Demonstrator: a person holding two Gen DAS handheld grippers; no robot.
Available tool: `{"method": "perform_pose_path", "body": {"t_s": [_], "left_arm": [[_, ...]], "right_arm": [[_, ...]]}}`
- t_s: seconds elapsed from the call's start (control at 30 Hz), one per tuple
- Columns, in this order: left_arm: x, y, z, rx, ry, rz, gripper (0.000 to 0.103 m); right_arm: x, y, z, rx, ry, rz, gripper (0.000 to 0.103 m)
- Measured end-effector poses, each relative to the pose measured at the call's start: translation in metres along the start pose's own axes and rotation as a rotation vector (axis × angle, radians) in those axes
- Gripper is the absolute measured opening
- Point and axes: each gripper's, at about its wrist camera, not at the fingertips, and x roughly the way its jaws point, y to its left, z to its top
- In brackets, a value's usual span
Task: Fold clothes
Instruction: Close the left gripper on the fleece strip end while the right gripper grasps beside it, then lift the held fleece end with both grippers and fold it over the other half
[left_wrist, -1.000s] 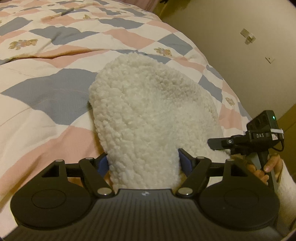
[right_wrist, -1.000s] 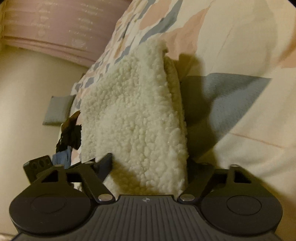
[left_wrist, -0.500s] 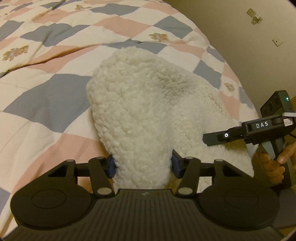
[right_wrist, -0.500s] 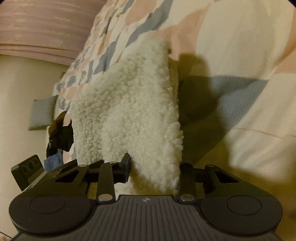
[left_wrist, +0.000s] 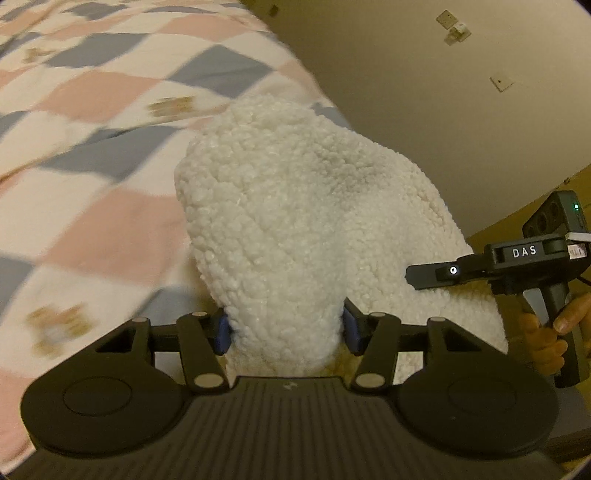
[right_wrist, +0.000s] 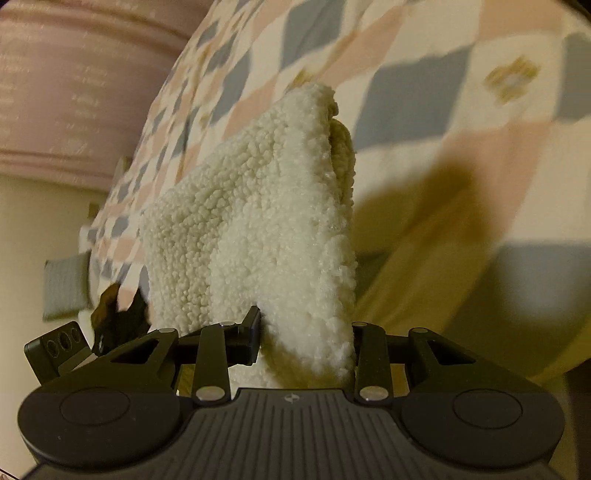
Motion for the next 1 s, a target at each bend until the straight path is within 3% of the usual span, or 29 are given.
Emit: {"method": "perform_pose_path", "body": {"t_s": [0.3, 0.53, 0.7, 0.9, 1.0], "left_arm": [[0.151, -0.096, 0.080, -0.096, -0.083, -0.042, 0.051], [0.253, -0.112, 0.120, -0.150, -0.099, 0.000, 0.051], [0.298, -0.104, 0.131, -0.160, -0.079, 0.059, 0.052], [0.310, -0.095, 0.128, -0.143, -0.070, 0.099, 0.058], [0.314, -0.100, 0.132, -0.114, -0.041, 0.128, 0.066]], "right_arm": [[-0.095, -0.095, 0.154, -0.108, -0.002, -0.081, 0.034], [-0.102, -0.171, 0.261, -0.208, 0.044, -0.079, 0.034], [-0.070, -0.213, 0.299, -0.212, 0.084, -0.060, 0.034], [-0.026, -0.252, 0.316, -0.187, 0.094, 0.020, 0.037], [-0.020, -0.265, 0.315, -0.176, 0.075, -0.001, 0.052]]}}
